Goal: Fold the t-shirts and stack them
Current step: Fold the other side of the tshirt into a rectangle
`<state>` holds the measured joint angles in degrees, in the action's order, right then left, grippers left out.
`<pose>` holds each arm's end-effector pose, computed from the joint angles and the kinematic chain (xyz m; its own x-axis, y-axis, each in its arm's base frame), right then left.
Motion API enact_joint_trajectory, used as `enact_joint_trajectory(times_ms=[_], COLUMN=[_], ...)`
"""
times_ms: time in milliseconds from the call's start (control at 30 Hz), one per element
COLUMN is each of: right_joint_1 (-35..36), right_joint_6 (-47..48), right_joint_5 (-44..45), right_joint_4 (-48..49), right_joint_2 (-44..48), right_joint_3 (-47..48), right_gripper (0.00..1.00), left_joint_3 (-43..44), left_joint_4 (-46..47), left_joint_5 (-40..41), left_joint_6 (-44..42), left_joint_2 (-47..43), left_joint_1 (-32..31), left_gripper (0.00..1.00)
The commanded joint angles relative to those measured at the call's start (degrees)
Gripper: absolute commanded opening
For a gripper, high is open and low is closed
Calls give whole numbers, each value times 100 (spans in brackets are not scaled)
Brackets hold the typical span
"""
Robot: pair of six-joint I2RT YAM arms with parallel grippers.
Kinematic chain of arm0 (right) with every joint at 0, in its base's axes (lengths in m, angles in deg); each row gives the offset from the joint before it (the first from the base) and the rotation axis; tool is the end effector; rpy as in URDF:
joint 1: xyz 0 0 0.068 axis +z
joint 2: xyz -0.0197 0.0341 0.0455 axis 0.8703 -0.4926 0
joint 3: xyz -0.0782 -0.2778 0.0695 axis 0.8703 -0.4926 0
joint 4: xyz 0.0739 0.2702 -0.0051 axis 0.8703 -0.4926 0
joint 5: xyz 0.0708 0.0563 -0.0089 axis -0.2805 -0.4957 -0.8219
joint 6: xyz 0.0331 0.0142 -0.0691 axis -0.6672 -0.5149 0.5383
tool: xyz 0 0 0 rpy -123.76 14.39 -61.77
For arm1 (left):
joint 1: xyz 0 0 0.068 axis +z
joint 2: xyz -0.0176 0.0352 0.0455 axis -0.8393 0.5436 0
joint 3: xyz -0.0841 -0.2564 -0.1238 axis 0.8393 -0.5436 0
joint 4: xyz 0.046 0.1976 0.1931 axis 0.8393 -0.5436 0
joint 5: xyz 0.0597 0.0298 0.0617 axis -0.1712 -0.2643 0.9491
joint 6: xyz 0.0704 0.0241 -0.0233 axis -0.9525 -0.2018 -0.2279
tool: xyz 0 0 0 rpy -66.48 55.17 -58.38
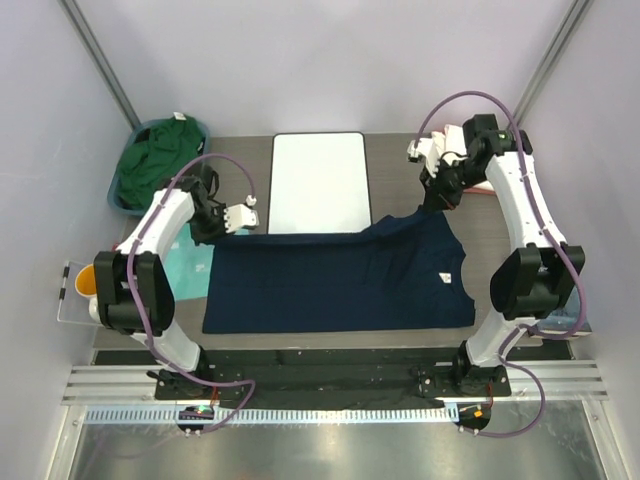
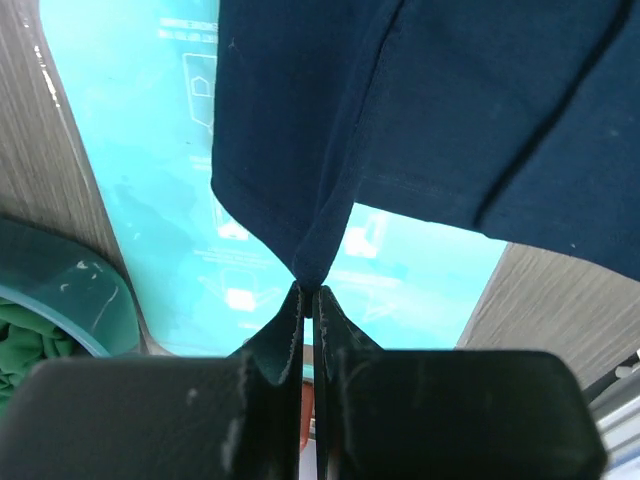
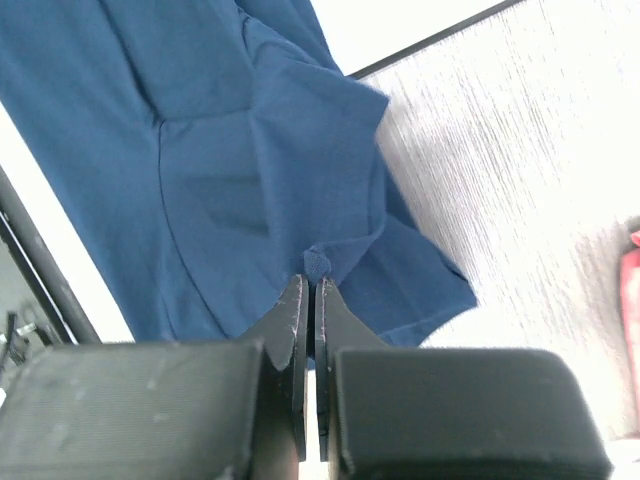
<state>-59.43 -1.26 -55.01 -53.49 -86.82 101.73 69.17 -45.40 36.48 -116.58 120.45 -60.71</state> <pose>0.3735 0.0460 0.3396 -0.3388 -0.6992 -0.6295 -0.9144 0.4023 0.0451 0.3426 -0.0301 0.2359 -0.2324 0.9557 -0.1804 0.9534 0.2605 0.1521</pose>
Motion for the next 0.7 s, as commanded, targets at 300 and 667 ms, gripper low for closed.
enact_joint_trajectory(times_ms=[300,667], right_joint_1=[544,826], right_joint_6=[1386,1657], right_joint_5=[841,1368], right_joint_4=[-1098,-1141], right_joint_2=[1048,1558], right_joint_3=[-1734,-2325], right_gripper=[1,1], left_joint_3=[-350,-490], left_joint_4=[-805,-1359], left_joint_5=[11,-42], left_joint_6=[-777,-1067], left_joint_2=[-647,-989], left_joint_1=[21,21], left_gripper=[0,0])
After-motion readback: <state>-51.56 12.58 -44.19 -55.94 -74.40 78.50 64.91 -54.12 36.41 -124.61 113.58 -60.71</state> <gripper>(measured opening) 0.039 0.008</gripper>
